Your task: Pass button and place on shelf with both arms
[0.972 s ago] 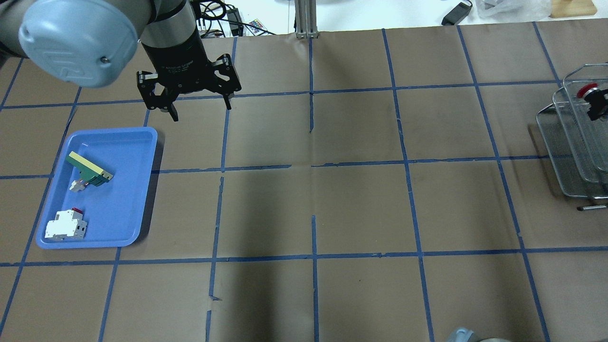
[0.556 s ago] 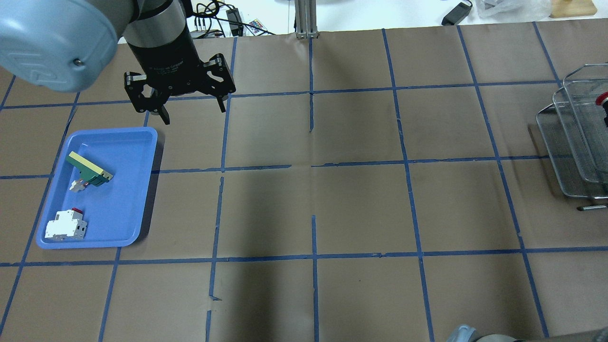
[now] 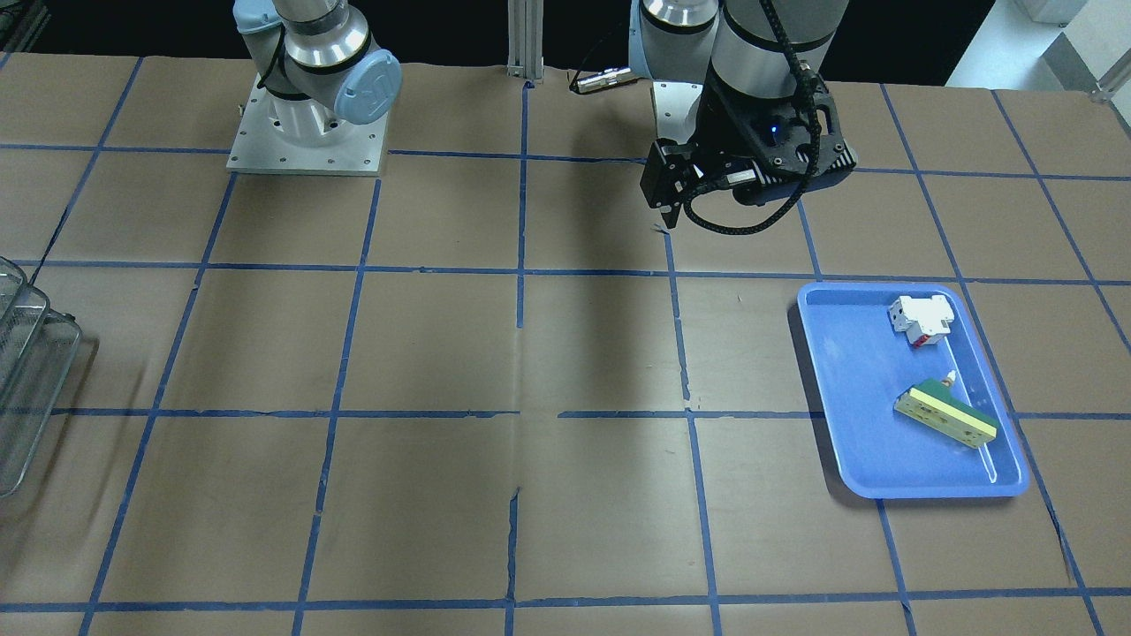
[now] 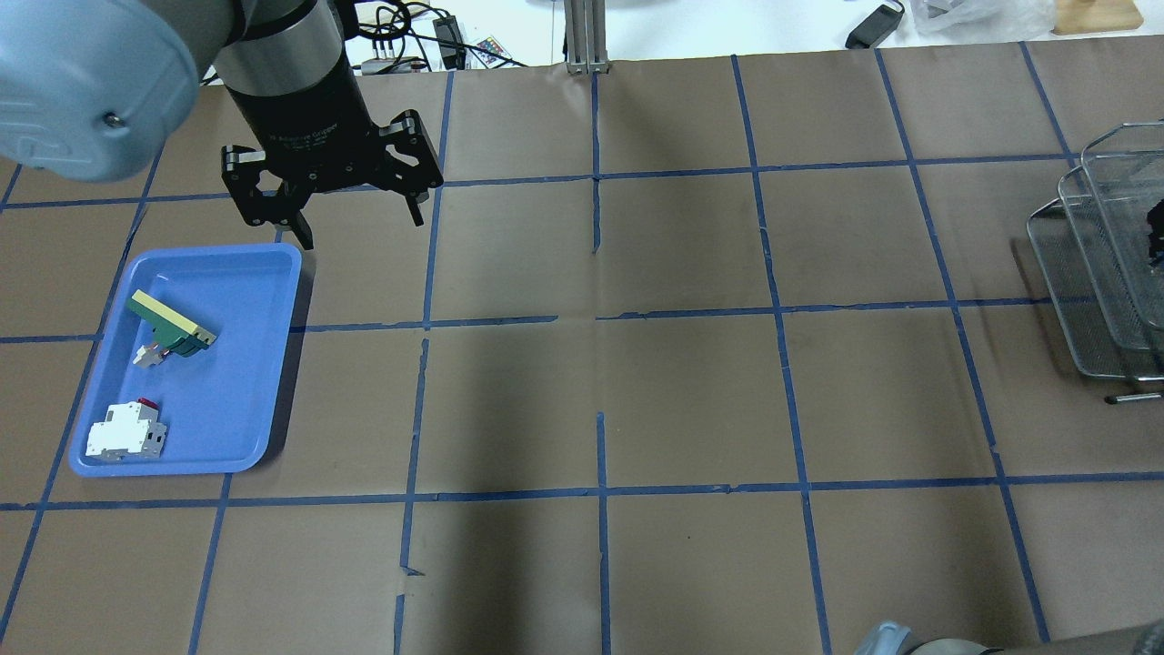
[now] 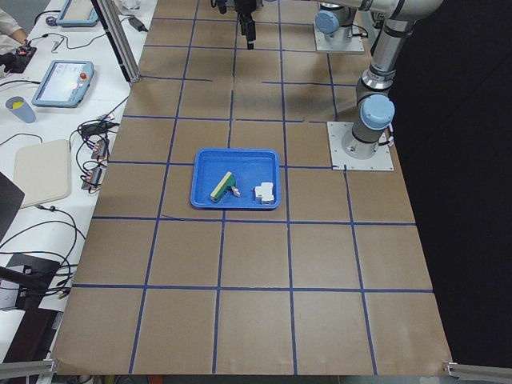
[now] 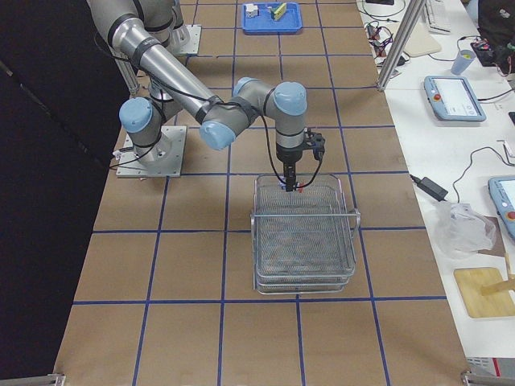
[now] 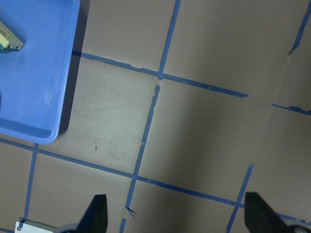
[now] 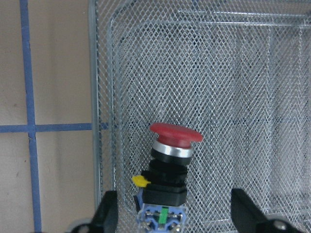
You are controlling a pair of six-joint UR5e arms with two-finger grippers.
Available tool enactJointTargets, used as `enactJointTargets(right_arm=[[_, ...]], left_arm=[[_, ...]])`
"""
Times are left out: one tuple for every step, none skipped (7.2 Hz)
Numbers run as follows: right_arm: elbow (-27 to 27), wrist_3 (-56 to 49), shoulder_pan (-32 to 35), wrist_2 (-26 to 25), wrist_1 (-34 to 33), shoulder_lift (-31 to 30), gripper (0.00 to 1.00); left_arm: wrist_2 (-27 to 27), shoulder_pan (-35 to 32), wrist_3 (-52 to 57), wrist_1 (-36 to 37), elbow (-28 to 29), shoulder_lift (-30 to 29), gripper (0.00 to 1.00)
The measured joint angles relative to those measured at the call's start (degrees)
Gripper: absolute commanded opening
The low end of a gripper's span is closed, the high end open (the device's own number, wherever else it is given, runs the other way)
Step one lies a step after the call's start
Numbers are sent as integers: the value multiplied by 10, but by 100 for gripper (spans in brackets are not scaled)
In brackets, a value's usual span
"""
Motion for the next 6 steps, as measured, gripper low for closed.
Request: enactJointTargets(right_arm=[[-1,1,0,-2,16,-7,100],[-6,7,2,-2,50,-25,100],[-15,25,7,0,101,-51,100],[-24,53,19,5,157,-78,100],[-30,91,48,10,209,-105,100],[-32,150,89,16,252,-131,100]], left_arm=[[0,0,0,-5,0,2,100],[1,1,0,-6,0,4,100],[1,1,0,-6,0,6,100],[1,1,0,-6,0,8,100],[1,2,0,-6,0,9,100],[0,2,0,-6,0,10,100]])
